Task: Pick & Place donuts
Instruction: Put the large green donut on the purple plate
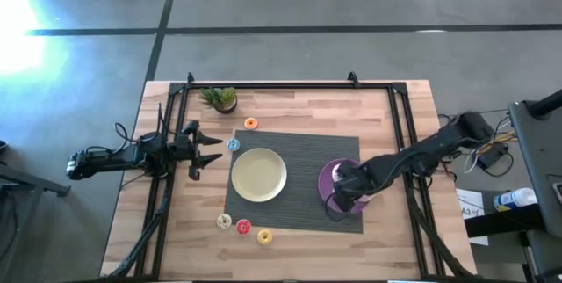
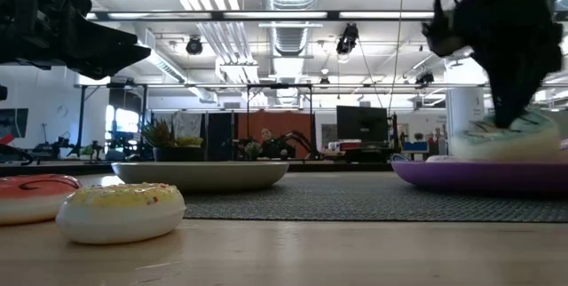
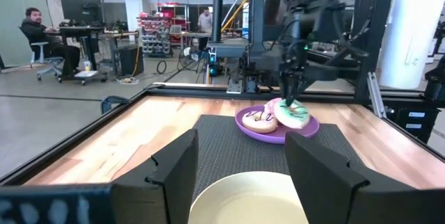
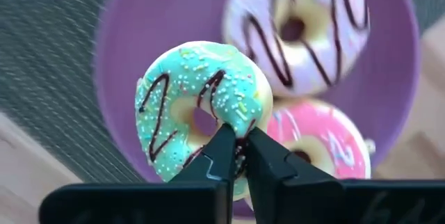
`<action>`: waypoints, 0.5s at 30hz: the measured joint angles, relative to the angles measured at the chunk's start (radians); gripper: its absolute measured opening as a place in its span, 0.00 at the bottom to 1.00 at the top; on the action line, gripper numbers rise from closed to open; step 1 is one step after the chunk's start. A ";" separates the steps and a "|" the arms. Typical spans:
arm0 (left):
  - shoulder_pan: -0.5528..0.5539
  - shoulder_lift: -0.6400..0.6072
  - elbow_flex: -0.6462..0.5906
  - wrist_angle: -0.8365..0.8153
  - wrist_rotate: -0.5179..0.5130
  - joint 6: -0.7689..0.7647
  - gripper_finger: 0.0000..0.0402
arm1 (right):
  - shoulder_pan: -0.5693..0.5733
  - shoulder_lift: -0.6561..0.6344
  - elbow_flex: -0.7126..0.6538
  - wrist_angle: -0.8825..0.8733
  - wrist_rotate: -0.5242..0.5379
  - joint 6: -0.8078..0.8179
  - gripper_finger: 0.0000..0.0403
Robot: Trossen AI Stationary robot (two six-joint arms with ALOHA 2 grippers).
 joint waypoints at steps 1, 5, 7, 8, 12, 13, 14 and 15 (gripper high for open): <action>0.000 0.000 0.000 0.000 0.000 0.000 0.47 | -0.007 -0.017 -0.026 0.017 -0.014 0.010 0.06; 0.000 0.000 0.000 0.000 0.000 0.000 0.47 | -0.028 -0.056 -0.096 0.120 -0.060 0.028 0.17; 0.000 0.000 0.000 0.000 0.000 0.000 0.47 | -0.036 -0.058 -0.105 0.156 -0.067 0.022 0.25; 0.000 0.000 0.000 0.000 0.000 0.000 0.47 | -0.039 -0.059 -0.105 0.161 -0.068 0.009 0.29; 0.000 0.000 0.000 0.000 0.000 0.000 0.47 | -0.043 -0.051 -0.103 0.141 -0.063 -0.025 0.44; 0.000 0.000 0.000 0.000 0.000 0.000 0.47 | -0.043 -0.051 -0.098 0.139 -0.061 -0.029 0.47; 0.000 0.000 0.000 0.000 0.000 0.000 0.47 | -0.042 -0.057 -0.090 0.141 -0.056 -0.040 0.49; 0.000 0.000 0.000 0.000 0.000 0.000 0.47 | -0.041 -0.064 -0.083 0.144 -0.044 -0.060 0.51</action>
